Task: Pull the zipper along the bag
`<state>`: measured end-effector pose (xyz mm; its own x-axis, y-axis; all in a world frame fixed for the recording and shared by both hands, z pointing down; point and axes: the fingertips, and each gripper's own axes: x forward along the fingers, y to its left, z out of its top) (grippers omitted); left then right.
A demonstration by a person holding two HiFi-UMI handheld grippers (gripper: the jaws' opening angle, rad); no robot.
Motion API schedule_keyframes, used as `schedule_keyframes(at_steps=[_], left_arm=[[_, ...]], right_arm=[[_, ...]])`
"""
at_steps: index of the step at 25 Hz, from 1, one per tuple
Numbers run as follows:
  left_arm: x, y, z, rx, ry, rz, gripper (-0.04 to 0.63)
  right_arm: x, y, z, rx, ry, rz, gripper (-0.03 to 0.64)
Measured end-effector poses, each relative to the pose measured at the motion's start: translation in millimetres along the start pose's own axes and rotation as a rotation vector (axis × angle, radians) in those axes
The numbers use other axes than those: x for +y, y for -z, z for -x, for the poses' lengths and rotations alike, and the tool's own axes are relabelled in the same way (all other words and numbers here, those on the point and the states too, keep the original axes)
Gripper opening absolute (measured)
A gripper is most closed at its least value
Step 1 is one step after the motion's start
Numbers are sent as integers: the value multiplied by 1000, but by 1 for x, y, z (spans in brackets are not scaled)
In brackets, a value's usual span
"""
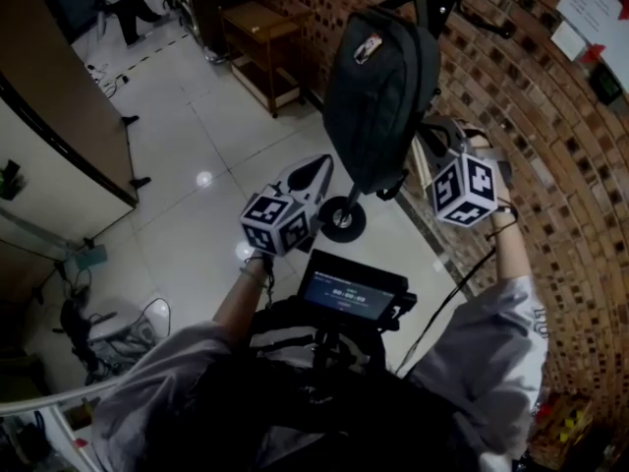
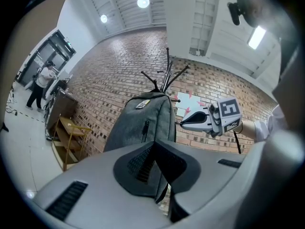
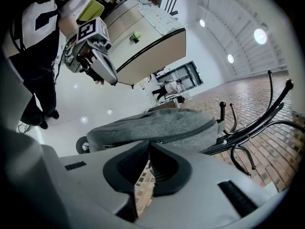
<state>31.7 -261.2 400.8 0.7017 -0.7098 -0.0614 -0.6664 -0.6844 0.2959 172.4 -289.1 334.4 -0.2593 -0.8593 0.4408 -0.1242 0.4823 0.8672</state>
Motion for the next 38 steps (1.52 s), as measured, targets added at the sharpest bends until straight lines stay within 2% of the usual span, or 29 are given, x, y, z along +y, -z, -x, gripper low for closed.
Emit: schedule_keyframes(at_steps=[25,38], left_arm=[[-9,-3,4,9,11,24,8],[-5,2,4,8,-1,28,8]], right_arm=[[25,6,-6,50,-43,-30,28],[44,10,-13,50,-76,-97,28]])
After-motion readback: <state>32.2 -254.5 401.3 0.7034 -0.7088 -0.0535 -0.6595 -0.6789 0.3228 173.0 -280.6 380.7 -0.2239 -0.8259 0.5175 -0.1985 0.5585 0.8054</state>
